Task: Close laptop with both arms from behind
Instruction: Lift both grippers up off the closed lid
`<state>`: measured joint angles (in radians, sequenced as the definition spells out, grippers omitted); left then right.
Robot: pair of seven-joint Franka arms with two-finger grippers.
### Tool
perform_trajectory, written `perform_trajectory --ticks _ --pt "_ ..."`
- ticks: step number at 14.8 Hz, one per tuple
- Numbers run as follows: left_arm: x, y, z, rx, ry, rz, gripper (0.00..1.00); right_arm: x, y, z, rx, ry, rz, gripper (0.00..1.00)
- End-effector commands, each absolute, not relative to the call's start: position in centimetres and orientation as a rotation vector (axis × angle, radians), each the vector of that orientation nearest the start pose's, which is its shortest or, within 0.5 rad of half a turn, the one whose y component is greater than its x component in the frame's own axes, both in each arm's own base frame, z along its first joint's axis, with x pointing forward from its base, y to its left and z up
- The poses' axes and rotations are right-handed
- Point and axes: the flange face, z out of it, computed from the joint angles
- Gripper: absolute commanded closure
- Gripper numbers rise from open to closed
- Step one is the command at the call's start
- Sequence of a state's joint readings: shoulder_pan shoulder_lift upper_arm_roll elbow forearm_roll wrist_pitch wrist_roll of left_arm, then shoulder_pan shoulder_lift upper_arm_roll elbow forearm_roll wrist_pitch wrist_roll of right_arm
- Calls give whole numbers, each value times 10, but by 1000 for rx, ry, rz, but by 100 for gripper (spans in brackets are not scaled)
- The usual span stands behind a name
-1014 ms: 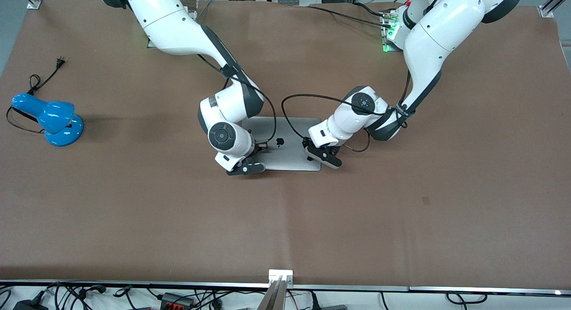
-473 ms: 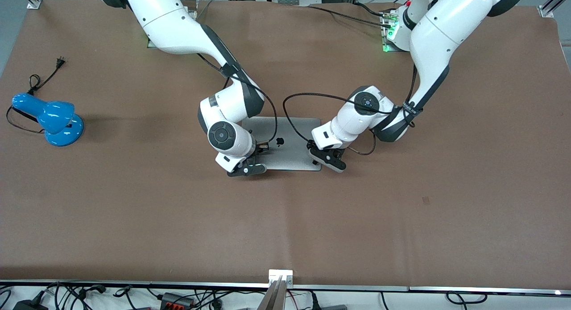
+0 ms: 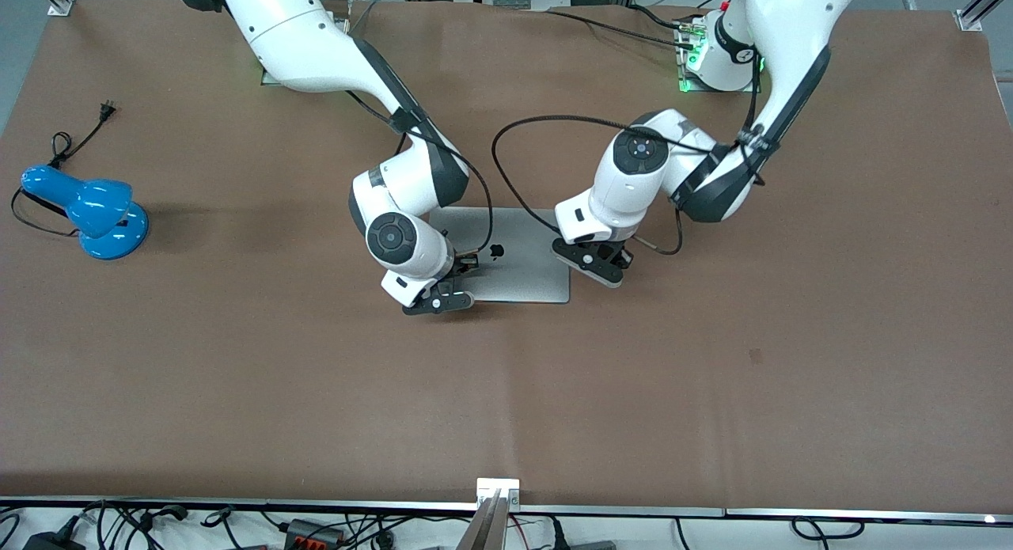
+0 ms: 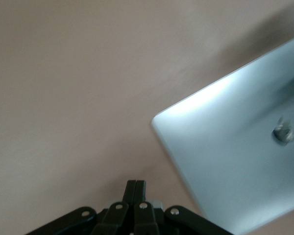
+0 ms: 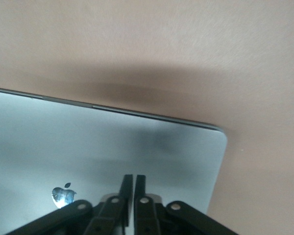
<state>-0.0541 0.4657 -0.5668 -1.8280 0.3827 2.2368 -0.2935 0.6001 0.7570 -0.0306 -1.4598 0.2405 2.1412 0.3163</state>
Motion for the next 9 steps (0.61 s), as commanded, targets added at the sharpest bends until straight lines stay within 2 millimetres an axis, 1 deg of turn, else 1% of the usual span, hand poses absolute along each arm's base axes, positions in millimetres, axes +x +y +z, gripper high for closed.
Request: perform_trajectory --ticks 1,3,4,5,7,8,9 --pt "560 -321 367 -2881 817 46 99 602 379 266 -3022 -160 200 0" --pt "571 -305 397 -2836 817 147 99 610 369 288 -3030 -142 152 0" --pt "576 -295 409 -2823 807 191 99 612 364 299 -3031 -134 145 0" --pt "581 -283 420 -2828 785 229 99 615 356 314 -3033 -119 131 0" --pt "594 -245 438 -2884 751 325 98 624 337 345 -3037 -81 88 0" --pt "602 -222 449 -2933 731 354 95 628 326 358 -3038 -70 65 0" --pt "607 -200 462 -2982 685 364 86 631 315 374 -3037 -56 39 0"
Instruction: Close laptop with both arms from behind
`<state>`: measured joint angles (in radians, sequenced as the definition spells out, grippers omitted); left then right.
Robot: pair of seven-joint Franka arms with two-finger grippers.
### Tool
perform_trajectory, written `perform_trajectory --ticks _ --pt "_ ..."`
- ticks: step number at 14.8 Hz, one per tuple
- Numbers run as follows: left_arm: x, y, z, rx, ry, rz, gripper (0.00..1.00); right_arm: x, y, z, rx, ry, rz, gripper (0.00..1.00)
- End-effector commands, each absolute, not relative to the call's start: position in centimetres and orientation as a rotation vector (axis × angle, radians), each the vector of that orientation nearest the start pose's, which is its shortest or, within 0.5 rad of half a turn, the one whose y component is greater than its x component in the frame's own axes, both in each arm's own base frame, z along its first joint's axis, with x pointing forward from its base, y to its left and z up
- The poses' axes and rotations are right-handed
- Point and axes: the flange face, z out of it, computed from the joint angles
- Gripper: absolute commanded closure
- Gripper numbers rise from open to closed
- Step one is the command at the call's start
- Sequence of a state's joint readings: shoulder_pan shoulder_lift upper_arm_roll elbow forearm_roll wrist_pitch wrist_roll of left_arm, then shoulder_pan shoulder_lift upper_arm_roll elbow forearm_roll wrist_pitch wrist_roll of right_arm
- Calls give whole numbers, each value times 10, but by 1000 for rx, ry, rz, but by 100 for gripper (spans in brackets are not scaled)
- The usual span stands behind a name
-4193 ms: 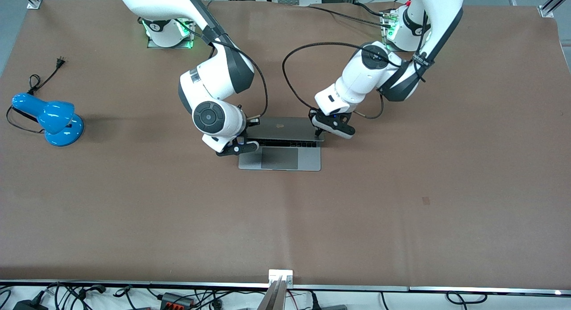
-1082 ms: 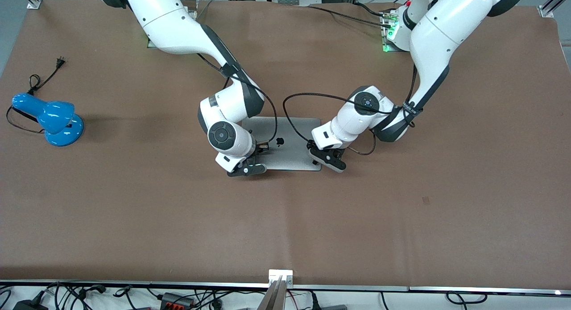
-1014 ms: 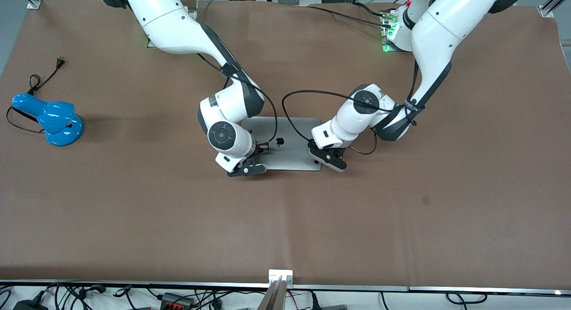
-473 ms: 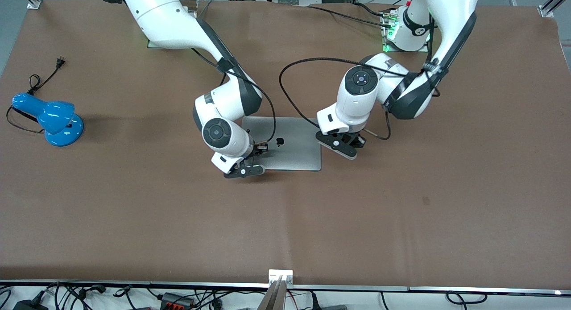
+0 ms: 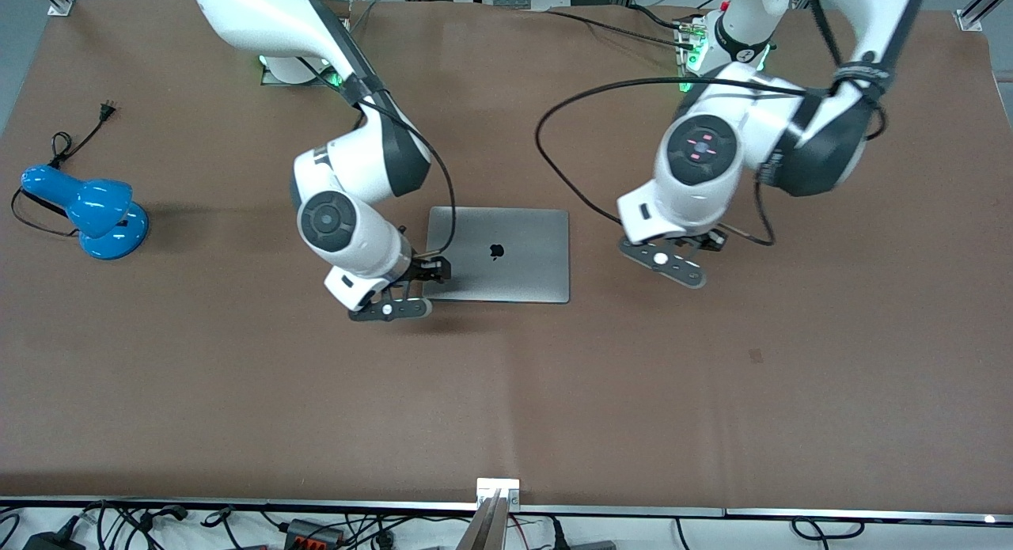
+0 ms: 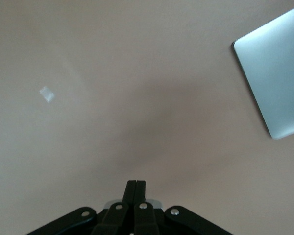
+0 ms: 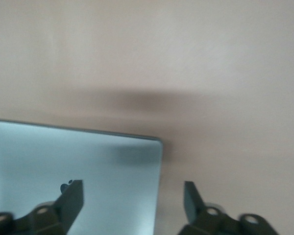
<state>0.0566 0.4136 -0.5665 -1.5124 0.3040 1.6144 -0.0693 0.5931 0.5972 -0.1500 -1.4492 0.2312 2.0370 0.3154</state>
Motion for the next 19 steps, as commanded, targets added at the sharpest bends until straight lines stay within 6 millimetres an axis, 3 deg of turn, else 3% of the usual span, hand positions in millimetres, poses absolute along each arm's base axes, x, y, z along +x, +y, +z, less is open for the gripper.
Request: perform_trajectory --ticks 1,3,5,8,9,11,13,14,16,17,18,19 --pt "610 -180 469 -3012 628 376 76 634 306 385 -3041 -39 31 0" --pt "615 -142 481 -3046 531 374 0 637 284 414 -3038 5 -4 0" --pt "619 -116 505 -3104 439 341 0 642 259 440 -3036 56 -43 0" --pt "612 -75 530 -3150 368 487 0 645 216 475 -3040 151 -62 0" --pt "612 -72 538 -3162 359 476 0 646 201 484 -3045 173 -75 0" --pt "605 -53 577 -3149 294 495 0 649 160 505 -3054 153 -100 0" --pt "609 -24 597 -3145 190 418 0 651 131 512 -3072 127 -92 0" --pt "610 -19 601 -3142 160 401 0 651 114 519 -3068 146 -92 0" --pt "616 12 594 -3131 40 380 0 651 89 528 -3079 206 -79 0" --pt "617 10 592 -3119 19 383 0 653 84 539 -3078 209 -106 0" --pt "618 14 589 -3109 -5 390 0 657 66 545 -3066 251 -122 0" --pt "614 20 593 -3106 -41 386 0 659 55 543 -3050 266 -112 0"
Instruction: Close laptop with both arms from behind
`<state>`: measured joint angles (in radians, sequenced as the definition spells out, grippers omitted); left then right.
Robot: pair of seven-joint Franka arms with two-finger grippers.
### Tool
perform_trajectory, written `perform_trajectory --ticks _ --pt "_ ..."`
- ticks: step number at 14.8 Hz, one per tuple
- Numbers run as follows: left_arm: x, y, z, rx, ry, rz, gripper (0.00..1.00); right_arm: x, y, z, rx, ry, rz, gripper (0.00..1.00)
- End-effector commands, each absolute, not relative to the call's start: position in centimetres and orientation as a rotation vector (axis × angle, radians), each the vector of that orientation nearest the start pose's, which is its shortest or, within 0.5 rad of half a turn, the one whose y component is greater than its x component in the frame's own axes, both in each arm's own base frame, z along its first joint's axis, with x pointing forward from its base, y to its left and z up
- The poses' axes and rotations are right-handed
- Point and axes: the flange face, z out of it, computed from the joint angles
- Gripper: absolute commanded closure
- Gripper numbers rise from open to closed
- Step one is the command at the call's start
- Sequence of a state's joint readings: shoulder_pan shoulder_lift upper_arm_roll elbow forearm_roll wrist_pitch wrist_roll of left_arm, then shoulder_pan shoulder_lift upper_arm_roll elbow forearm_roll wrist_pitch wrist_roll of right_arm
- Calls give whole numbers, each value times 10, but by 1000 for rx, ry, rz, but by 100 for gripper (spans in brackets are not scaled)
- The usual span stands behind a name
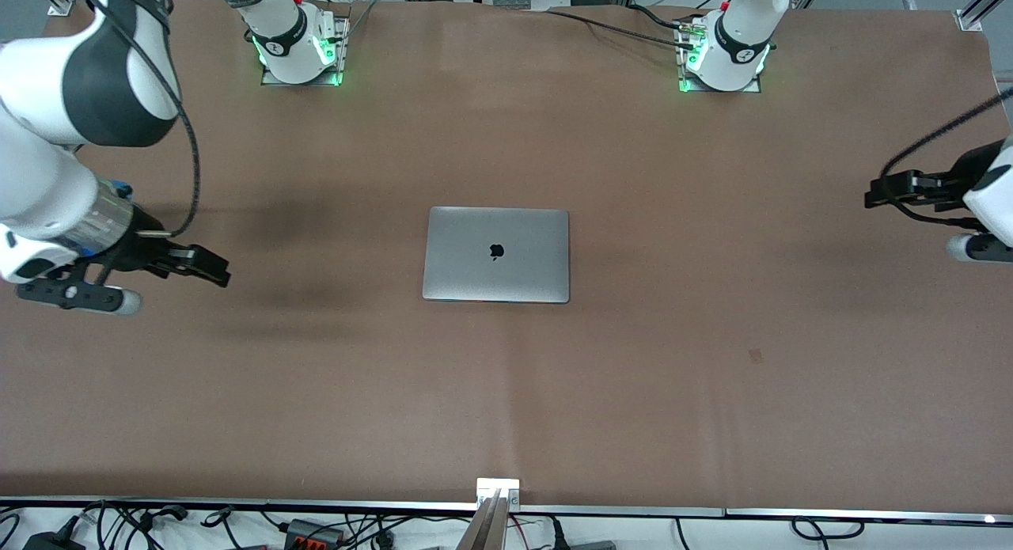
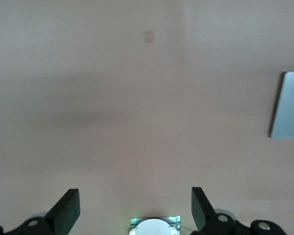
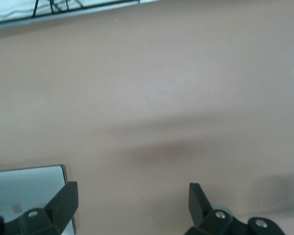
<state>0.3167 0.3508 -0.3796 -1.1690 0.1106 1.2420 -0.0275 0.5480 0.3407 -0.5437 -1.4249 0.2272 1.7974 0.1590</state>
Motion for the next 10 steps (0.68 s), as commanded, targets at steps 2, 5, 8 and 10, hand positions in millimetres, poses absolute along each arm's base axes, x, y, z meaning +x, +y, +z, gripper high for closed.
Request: perform_trajectory --ticks 2,5,8,10 --pt "594 29 590 -3174 -121 378 0 657 29 554 -3010 284 -126 0" --pt "560 4 592 -3179 -80 194 0 648 -3 565 -3008 184 -118 0" --pt "538 -3 595 -3189 -36 60 0 635 -28 567 -3043 130 -33 0" --pt "533 -4 595 -3191 -8 18 0 631 -31 571 -3101 110 -21 0"
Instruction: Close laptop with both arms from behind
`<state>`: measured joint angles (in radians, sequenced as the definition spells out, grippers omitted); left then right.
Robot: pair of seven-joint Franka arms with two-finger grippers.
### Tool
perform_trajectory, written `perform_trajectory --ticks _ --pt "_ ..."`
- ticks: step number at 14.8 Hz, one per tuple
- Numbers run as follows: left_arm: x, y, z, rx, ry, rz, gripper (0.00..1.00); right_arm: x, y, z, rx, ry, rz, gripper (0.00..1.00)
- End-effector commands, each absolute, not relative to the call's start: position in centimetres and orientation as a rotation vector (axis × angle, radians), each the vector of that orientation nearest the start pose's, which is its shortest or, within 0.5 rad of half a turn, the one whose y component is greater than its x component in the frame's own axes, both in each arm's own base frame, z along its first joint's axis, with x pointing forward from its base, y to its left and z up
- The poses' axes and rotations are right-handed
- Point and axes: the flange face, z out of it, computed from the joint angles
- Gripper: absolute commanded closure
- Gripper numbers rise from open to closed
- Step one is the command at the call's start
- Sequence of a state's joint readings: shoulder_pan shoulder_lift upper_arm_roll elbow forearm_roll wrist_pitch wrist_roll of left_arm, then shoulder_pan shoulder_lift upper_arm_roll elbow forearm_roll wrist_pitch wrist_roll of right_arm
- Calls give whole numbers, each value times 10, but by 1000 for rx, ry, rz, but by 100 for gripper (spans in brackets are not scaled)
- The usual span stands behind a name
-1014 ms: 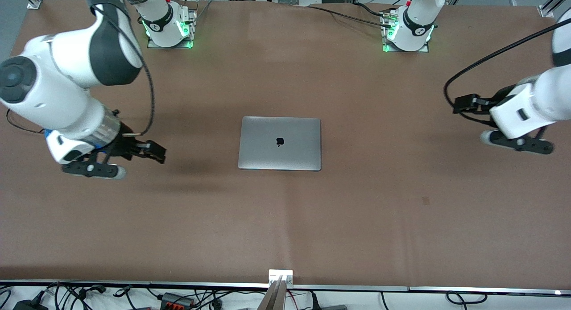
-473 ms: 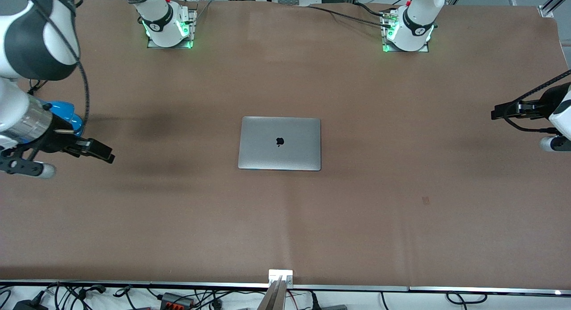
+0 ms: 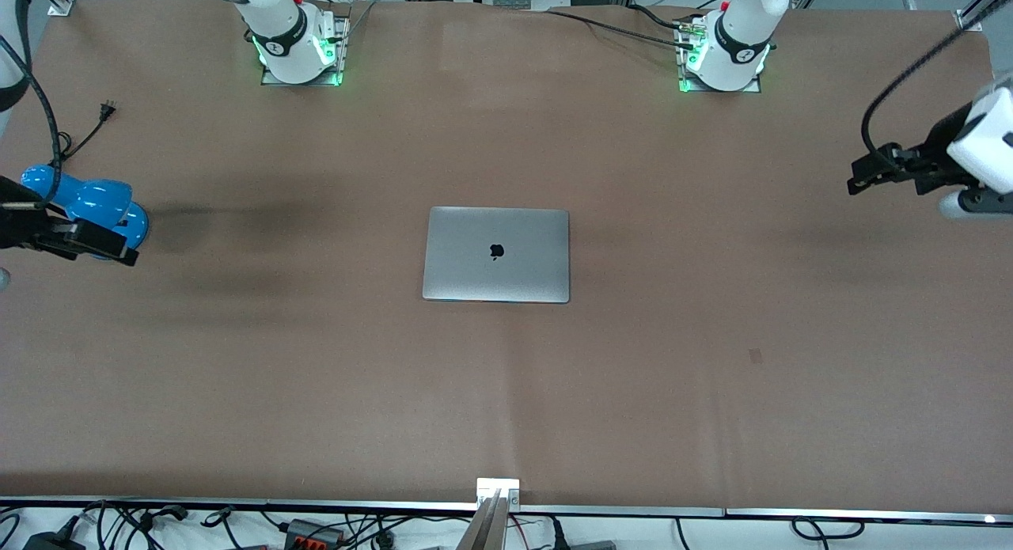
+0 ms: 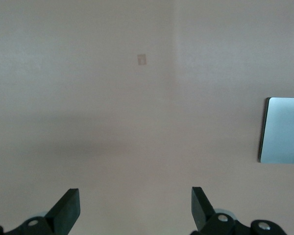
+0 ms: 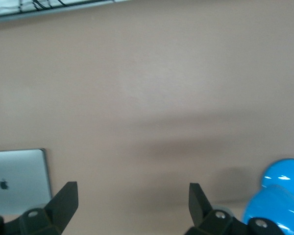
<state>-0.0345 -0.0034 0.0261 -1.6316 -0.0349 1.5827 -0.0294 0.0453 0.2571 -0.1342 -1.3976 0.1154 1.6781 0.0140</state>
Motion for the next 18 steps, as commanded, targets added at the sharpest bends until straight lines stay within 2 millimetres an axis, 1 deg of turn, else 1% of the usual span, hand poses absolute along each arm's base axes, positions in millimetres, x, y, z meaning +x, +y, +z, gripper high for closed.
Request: perform_trajectory --ticks 1,2,3,5,6,8,11,14,16,18 --pt "533 -8 598 -3189 0 20 0 627 -29 576 -3124 96 -15 0" --pt "531 -13 599 -3175 21 42 0 622 -30 574 -3130 89 5 0" --pt "533 -16 605 -3166 35 59 0 614 -31 572 -3128 92 15 0" --pt "536 -17 606 -3165 43 81 0 599 -33 564 -3127 83 22 0" --pt "537 -16 606 -3165 67 78 0 594 -33 559 -3130 73 39 0" --pt "538 -16 607 -3164 137 70 0 590 -36 554 -3151 23 34 0" --pt "537 -15 607 -3166 126 72 0 575 -36 558 -3147 21 10 0" --pt "537 -16 608 -3166 123 72 0 549 -34 552 -3150 6 -45 0" --pt "537 -17 608 -3166 123 72 0 544 -35 552 -3154 -2 -40 0" --pt "537 -16 608 -3165 123 72 0 535 -35 563 -3152 -4 -30 0"
